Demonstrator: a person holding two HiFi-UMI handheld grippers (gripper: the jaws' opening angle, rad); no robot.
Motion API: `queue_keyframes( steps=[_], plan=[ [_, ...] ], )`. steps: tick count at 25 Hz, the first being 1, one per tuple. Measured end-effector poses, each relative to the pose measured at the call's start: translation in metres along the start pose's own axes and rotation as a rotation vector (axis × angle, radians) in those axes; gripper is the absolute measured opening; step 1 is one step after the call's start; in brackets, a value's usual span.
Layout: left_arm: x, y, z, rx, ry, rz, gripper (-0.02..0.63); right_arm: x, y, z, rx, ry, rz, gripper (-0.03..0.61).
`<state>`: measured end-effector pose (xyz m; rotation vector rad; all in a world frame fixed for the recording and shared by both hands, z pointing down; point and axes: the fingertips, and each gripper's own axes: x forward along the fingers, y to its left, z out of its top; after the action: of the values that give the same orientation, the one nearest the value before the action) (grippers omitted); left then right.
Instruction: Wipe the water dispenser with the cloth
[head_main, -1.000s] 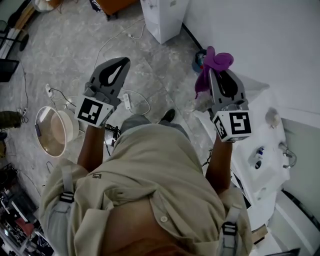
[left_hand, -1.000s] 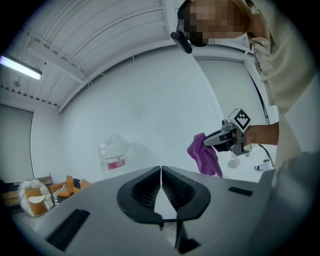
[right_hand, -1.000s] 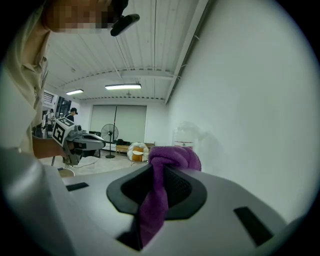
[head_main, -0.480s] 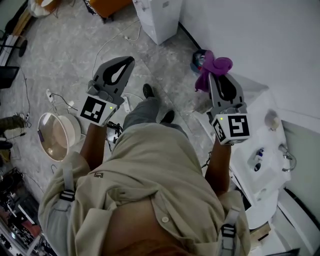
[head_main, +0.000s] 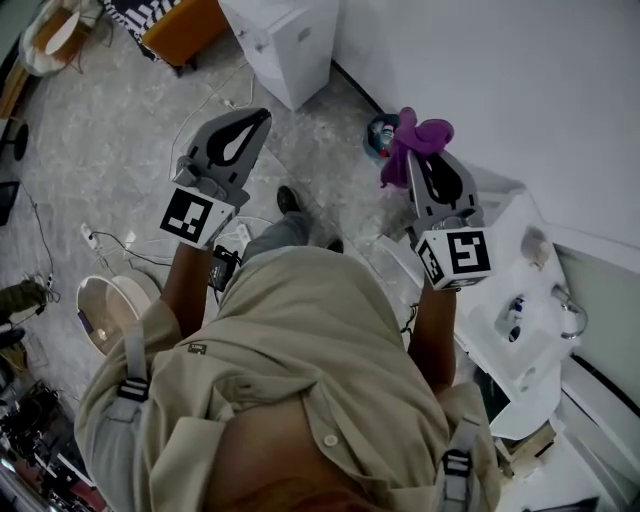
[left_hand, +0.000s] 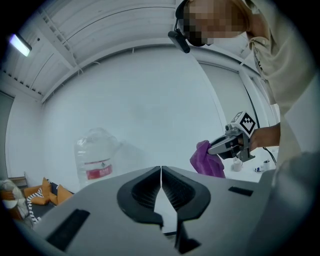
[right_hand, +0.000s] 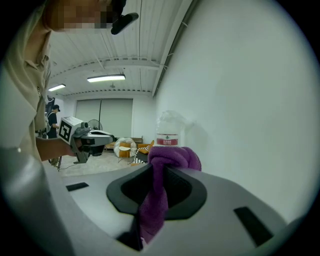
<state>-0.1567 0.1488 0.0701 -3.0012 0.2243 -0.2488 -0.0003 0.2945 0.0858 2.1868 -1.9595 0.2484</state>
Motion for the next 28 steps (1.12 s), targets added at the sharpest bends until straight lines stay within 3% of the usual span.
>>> queue_keyframes(
  steps=[7,14,23,28],
  plan=[
    [0.034,0.087,-0.020,-0.049,-0.017,-0.023,0.021,0.092,-0.004,0.019,-0.017,0.042,-0.024,0.071],
    [0.054,0.133,-0.029,-0.066,-0.035,-0.022,0.021,0.149,-0.007,0.019,-0.023,0.092,0.001,0.072],
    [0.074,0.167,-0.049,-0.074,0.029,0.097,0.021,0.230,-0.039,0.008,-0.028,0.088,0.107,0.072],
    [0.080,0.197,-0.041,-0.083,0.075,0.219,0.021,0.297,-0.053,0.018,-0.043,0.085,0.216,0.071]
  ],
)
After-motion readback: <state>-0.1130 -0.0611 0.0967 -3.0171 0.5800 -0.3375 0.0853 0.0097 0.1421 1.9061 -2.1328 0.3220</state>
